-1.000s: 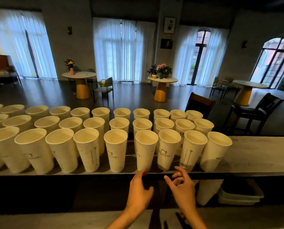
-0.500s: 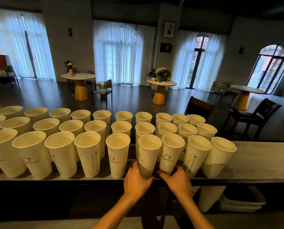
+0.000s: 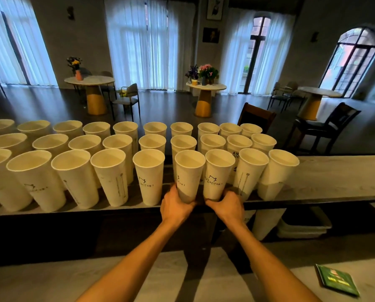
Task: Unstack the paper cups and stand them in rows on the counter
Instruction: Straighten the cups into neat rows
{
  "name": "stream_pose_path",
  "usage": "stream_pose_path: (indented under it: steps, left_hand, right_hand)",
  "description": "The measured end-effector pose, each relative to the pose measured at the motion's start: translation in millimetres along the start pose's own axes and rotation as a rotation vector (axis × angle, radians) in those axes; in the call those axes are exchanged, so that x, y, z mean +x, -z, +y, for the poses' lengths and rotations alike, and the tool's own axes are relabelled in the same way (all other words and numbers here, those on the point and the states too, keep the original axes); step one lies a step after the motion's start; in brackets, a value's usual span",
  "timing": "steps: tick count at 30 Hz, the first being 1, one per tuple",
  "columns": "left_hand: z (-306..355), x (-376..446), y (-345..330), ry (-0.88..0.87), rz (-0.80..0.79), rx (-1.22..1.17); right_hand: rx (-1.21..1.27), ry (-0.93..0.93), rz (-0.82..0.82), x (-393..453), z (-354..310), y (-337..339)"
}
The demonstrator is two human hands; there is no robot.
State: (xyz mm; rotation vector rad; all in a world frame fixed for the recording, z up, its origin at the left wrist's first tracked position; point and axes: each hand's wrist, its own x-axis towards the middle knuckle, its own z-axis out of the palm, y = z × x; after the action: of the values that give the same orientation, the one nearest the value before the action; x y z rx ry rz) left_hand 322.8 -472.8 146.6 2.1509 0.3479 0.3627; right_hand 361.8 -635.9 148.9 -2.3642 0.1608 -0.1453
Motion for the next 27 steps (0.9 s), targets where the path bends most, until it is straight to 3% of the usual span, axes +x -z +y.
stream_pose_path:
  steps: [10, 15, 19, 24, 27]
  left_hand:
    - [-10, -24, 10, 0.018, -0.026, -0.001]
    - [-29, -40, 37, -0.046, -0.059, -0.055]
    - [-58, -50, 73, -0.036, 0.009, -0.061]
    - [-98, -48, 132, 0.131, 0.223, -0.114]
    - [-109, -36, 154, 0.257, 0.206, -0.101]
  right_hand:
    - [0.040, -0.043, 0.109, -39, 0, -6]
    - [-0.024, -0.024, 0.022, -67, -15, -26]
    - [-0.051, 0.073, -0.049, -84, -44, -52]
    - [-0.084, 0.128, -0.127, -92, -89, -86]
    - [-0.133, 0.038, -0.182, -90, -104, -98]
